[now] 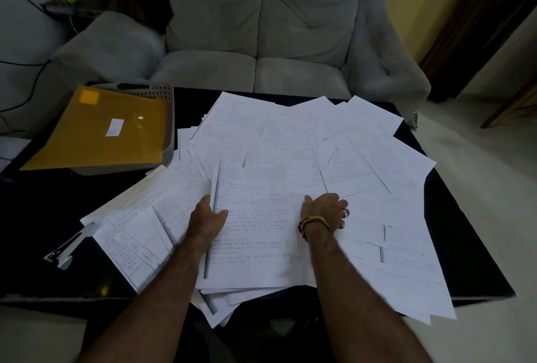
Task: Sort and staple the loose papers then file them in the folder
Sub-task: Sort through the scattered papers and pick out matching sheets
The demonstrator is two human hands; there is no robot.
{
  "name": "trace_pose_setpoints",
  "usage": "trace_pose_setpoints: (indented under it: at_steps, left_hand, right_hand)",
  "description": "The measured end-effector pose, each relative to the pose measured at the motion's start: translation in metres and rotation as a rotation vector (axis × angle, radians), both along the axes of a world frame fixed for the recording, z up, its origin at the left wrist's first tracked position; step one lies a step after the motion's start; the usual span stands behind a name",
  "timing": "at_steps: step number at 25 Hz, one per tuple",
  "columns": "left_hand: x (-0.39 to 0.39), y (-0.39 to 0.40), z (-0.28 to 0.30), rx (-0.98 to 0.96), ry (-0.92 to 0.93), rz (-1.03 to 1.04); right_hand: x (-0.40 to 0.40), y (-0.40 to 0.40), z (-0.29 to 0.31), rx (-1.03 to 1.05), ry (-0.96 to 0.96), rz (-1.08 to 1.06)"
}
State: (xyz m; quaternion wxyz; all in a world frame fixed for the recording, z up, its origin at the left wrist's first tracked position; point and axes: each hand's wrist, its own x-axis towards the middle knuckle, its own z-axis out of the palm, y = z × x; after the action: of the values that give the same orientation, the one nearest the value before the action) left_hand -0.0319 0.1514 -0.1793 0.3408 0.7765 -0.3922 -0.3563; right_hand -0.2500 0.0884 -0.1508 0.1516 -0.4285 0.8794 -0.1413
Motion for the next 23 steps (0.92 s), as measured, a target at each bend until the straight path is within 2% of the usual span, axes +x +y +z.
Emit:
trace_pose_setpoints:
  at_steps: [4, 7, 10, 16, 23]
  left_hand:
    - [0.007, 0.006, -0.012, -0.029, 0.113, 0.040]
    - [0.009, 0.008, -0.014, -0.078, 0.165, 0.048]
    - [0.007, 0.008, -0.011, -0.078, 0.142, 0.051]
    - [0.001, 0.006, -0.002, -0.028, 0.104, 0.007]
    - [0.003, 0.012, 0.002, 0.011, 0.086, 0.020]
  right_hand:
    - [0.012, -0.017, 0.003, 0.113, 0.000, 0.040]
    - [0.020, -0.022, 0.005, 0.101, -0.170, 0.017]
    - [0.018, -0.018, 0.009, 0.036, -0.229, 0.092]
    - [0.015, -0.005, 0.047, -0.237, -0.097, 0.186]
    - [-0.002, 0.003, 0.057, -0.375, -0.177, 0.180]
